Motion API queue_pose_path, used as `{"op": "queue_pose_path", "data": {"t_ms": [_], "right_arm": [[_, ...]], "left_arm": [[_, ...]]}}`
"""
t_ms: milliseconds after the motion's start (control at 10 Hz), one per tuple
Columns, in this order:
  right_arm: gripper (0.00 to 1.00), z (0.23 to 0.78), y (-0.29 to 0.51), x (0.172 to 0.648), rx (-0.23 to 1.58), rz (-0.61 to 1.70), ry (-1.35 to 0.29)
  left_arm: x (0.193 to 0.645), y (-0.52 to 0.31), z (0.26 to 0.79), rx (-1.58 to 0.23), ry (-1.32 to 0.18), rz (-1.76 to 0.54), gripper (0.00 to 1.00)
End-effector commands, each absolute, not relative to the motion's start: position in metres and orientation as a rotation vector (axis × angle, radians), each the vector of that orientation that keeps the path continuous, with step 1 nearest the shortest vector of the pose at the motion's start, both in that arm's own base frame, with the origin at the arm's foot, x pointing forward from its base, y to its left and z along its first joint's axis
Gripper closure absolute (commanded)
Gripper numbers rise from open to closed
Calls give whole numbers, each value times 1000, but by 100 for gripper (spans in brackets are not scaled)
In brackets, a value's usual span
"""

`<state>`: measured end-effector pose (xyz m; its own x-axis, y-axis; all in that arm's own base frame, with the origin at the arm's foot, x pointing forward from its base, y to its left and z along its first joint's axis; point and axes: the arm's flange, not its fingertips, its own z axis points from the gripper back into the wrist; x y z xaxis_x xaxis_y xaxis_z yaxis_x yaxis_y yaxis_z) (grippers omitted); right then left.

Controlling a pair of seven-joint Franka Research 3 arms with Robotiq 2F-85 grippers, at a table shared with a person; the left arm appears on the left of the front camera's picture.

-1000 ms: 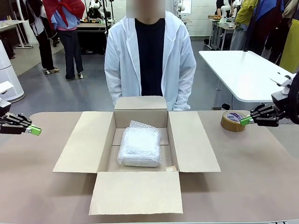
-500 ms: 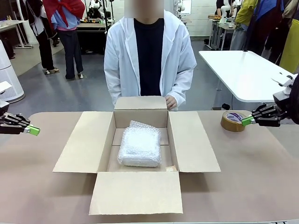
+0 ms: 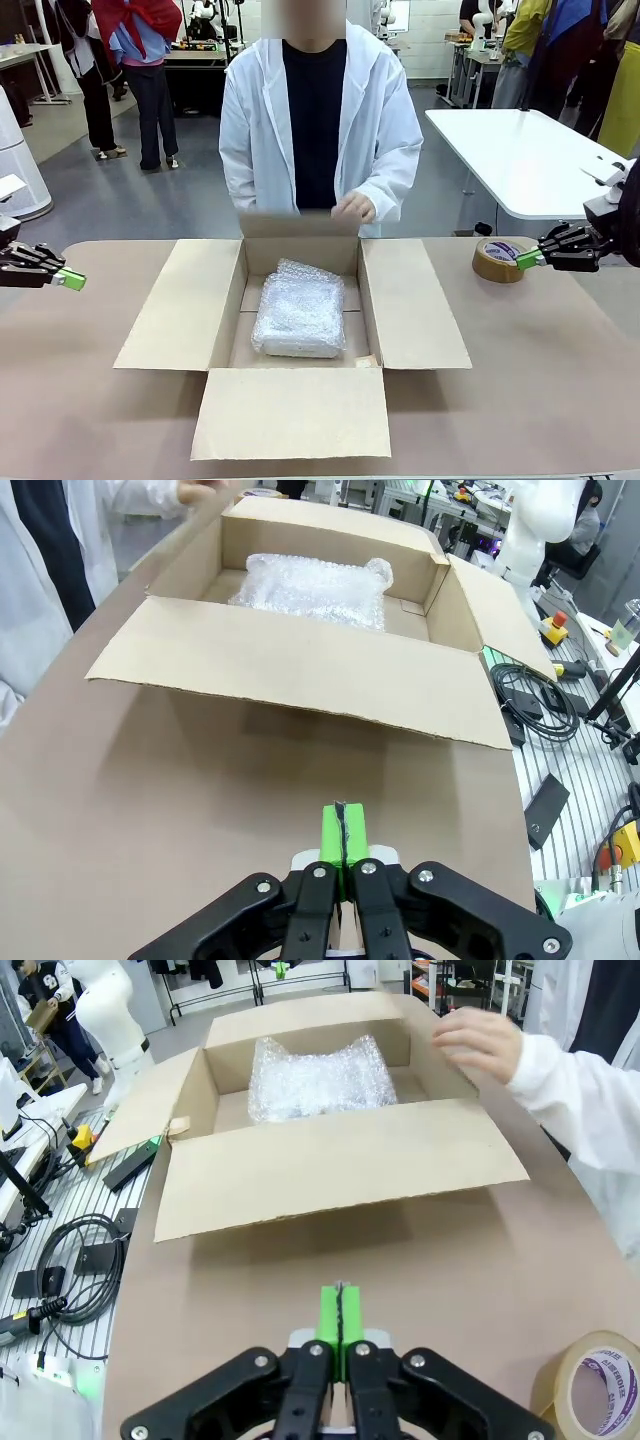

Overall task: Wrap the clocks to prevent damage.
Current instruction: Push the right (or left) flap of the Package Box to close it.

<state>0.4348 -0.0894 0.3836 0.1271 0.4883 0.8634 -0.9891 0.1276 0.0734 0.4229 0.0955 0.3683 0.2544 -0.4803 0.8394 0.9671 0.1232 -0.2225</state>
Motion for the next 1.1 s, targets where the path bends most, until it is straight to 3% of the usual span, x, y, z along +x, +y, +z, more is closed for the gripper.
{"op": "queue_pose_path", "data": {"t_ms": [0,1000], "right_arm": [[99,383,-90,434,807,1260,-804],[99,383,-90,434,807,1260,-804]], "left_arm": [[423,95,369,-891,-693,-1180,100],[423,95,369,-891,-693,-1180,100]]}}
